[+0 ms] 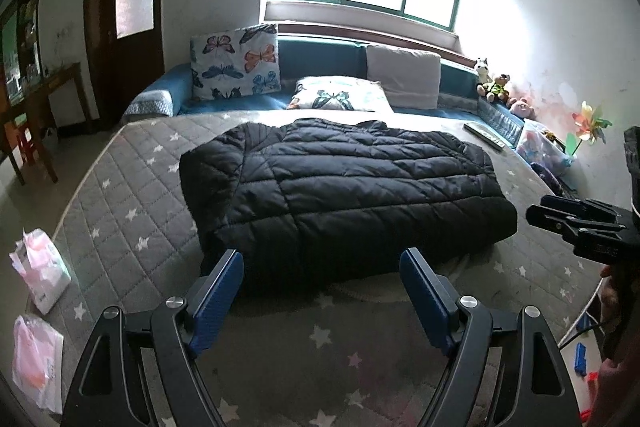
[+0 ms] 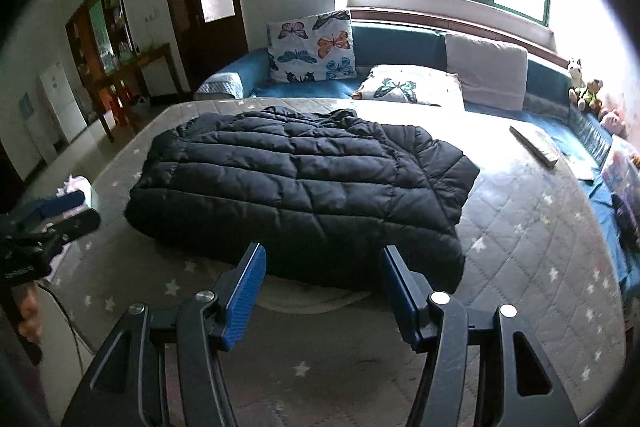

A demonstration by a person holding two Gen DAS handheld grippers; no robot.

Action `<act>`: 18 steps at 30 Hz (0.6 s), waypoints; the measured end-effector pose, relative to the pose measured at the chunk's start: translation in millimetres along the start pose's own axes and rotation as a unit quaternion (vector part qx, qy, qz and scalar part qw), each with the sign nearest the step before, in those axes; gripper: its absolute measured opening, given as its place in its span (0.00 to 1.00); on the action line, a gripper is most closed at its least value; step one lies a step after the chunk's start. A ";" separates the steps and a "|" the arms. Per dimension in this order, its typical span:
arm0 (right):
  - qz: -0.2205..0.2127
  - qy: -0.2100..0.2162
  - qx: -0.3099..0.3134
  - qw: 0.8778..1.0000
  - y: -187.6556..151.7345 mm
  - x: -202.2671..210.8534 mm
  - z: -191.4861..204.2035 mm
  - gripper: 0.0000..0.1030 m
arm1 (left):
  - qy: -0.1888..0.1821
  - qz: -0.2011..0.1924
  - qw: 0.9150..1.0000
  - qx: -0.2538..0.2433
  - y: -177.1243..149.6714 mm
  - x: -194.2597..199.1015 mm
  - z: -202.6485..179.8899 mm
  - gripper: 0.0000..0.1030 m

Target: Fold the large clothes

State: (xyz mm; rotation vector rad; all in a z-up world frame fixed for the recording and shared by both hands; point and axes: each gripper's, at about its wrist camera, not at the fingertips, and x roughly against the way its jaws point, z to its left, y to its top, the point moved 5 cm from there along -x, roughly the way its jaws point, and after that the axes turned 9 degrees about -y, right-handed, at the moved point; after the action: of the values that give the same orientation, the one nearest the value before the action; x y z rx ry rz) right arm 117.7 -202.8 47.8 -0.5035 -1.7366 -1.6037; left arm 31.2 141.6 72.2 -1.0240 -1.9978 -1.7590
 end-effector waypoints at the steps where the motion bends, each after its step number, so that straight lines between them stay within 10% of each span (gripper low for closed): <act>1: 0.001 0.001 -0.003 1.000 -1.5 0.2 0.7 0.63 | 0.002 0.000 1.000 0.004 -1.7 -0.2 3.1 0.83; 18: 0.059 -0.037 -0.069 0.995 2.1 -66.8 -70.9 0.69 | -0.049 0.035 0.983 0.172 13.7 -65.0 128.3 0.83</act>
State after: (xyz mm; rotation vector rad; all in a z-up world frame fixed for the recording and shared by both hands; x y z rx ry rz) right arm 180.7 -259.5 -0.2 -0.7292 -1.6238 -1.6461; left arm 116.3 242.8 13.8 -1.0626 -2.1951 -1.2886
